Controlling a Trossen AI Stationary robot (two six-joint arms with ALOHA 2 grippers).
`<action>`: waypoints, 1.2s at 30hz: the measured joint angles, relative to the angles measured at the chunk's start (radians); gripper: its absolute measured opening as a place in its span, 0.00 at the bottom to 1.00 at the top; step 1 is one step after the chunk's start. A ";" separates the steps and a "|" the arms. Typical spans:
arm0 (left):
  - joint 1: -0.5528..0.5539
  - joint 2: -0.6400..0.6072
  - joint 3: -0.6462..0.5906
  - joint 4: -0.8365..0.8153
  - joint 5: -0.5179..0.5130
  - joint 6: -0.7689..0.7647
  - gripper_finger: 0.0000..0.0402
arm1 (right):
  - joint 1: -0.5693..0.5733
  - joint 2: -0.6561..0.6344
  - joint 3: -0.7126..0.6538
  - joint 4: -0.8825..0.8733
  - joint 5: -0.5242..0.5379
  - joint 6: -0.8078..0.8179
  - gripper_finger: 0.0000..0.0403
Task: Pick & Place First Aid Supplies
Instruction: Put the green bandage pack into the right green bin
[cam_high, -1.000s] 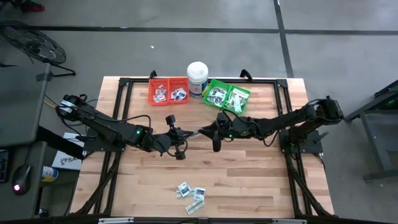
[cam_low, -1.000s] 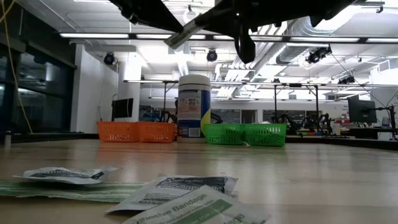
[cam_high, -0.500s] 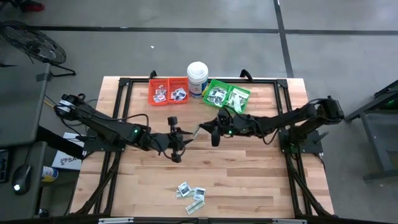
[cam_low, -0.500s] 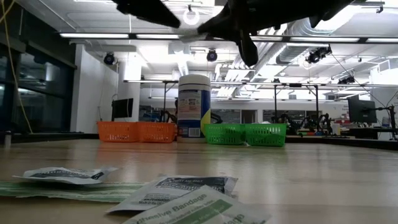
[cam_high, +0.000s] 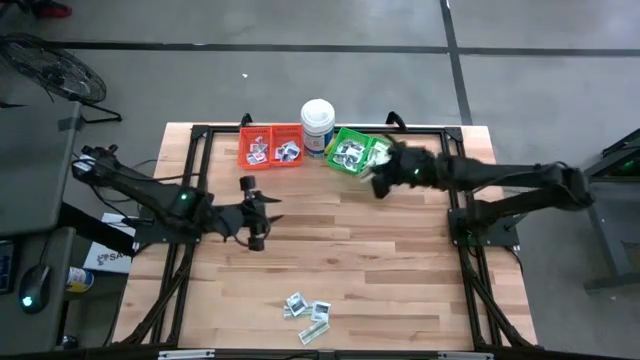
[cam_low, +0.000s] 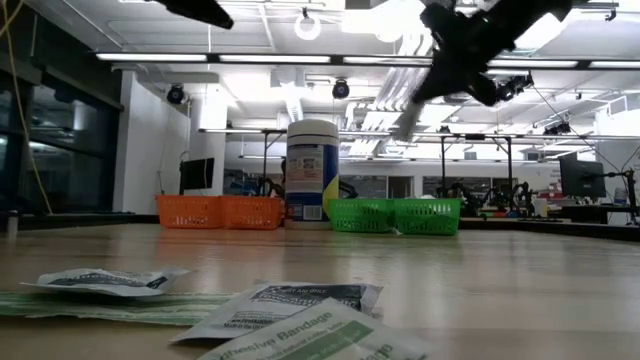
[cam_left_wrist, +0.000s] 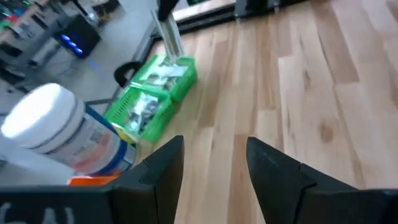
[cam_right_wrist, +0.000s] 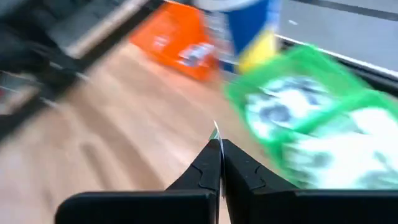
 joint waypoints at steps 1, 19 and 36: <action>-0.011 -0.005 0.000 0.000 -0.019 0.000 0.42 | -0.036 -0.020 0.000 -0.046 -0.019 -0.025 0.00; -0.081 -0.007 0.000 0.002 -0.169 -0.120 0.42 | -0.579 0.137 0.000 -0.144 -0.522 -0.528 0.00; -0.081 0.002 -0.001 -0.009 -0.212 -0.205 0.42 | -0.625 0.309 -0.001 -0.074 -0.617 -0.609 0.04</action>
